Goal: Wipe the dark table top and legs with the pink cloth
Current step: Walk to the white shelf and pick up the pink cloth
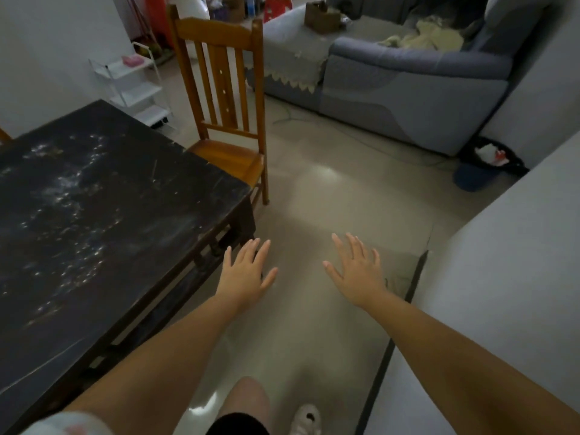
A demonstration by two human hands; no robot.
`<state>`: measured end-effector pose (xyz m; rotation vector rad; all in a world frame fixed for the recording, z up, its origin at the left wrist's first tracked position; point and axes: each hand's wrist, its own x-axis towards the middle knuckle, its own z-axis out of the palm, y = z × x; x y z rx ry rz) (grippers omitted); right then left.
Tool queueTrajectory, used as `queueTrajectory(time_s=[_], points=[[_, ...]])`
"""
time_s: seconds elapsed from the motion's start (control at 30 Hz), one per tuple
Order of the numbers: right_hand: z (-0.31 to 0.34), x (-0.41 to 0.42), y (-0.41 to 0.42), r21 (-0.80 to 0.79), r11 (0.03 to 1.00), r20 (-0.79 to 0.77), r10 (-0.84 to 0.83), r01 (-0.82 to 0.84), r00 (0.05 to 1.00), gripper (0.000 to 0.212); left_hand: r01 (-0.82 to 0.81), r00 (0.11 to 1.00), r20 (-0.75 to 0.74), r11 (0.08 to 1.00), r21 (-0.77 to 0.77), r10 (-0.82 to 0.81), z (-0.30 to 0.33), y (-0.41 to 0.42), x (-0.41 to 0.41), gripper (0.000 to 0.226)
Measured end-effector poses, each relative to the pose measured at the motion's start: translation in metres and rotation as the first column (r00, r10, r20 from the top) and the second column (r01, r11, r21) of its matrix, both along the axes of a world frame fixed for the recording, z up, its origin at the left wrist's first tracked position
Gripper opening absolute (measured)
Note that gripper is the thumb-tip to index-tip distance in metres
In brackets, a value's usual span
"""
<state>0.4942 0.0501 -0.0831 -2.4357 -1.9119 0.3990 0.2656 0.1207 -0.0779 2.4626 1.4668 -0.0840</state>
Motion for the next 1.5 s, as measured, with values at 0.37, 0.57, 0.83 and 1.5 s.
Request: queueTrajectory(time_s=[0.37, 0.57, 0.83, 1.5], points=[[0.012, 0.098, 0.227, 0.096, 0.995, 0.002, 0.036, -0.036, 0.999, 0.09, -0.035, 0.999, 0.03, 0.999, 0.04, 0.034, -0.001, 0.22, 0.1, 0.061], [0.023, 0.16, 0.341, 0.091, 0.996, -0.016, 0.006, -0.005, 1.0, 0.069, -0.034, 0.999, 0.035, 0.999, 0.033, 0.032, 0.01, 0.337, 0.165, 0.059], [0.014, 0.271, 0.491, 0.076, 0.997, -0.072, 0.031, -0.026, 0.997, 0.063, -0.072, 0.994, 0.079, 0.997, 0.023, 0.07, 0.0, 0.479, 0.291, 0.06], [0.009, 0.356, 0.915, -0.059, 0.926, -0.08, 0.367, -0.372, 0.927, 0.063, -0.435, 0.897, 0.037, 0.896, -0.089, 0.439, -0.028, 0.815, 0.361, 0.069]])
